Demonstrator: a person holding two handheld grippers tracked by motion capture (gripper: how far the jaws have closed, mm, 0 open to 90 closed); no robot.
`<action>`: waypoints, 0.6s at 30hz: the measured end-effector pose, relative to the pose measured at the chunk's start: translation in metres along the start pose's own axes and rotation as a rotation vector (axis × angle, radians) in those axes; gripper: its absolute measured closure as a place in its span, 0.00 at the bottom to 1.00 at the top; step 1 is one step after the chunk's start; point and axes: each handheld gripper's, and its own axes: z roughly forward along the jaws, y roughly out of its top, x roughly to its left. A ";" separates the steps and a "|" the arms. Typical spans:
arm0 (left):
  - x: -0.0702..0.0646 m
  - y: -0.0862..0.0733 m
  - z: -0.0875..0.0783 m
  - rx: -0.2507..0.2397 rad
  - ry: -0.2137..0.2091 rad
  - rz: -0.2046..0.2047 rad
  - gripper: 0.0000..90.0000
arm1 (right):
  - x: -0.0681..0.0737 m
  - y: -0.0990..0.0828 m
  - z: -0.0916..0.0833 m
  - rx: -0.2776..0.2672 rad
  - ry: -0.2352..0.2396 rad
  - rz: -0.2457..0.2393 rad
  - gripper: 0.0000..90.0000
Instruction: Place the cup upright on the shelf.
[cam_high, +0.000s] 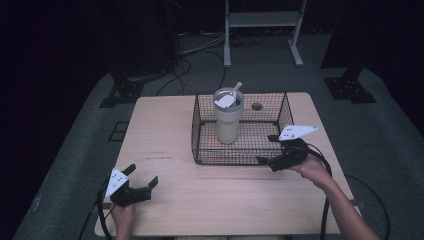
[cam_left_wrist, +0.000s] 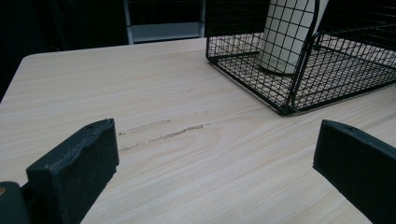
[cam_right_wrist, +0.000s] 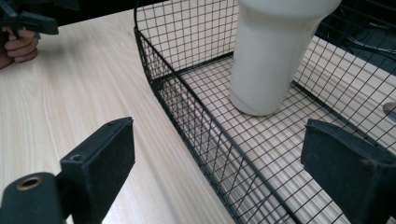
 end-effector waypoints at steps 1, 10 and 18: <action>0.000 0.000 0.000 -0.001 0.000 -0.001 0.00 | 0.001 -0.001 0.000 -0.001 0.001 0.000 0.10; 0.000 0.000 0.000 0.003 0.001 0.001 0.00 | 0.012 -0.015 -0.006 -0.039 0.006 -0.009 0.10; 0.000 0.000 0.000 0.003 0.002 0.001 0.00 | 0.017 -0.028 -0.011 -0.036 0.004 -0.012 0.11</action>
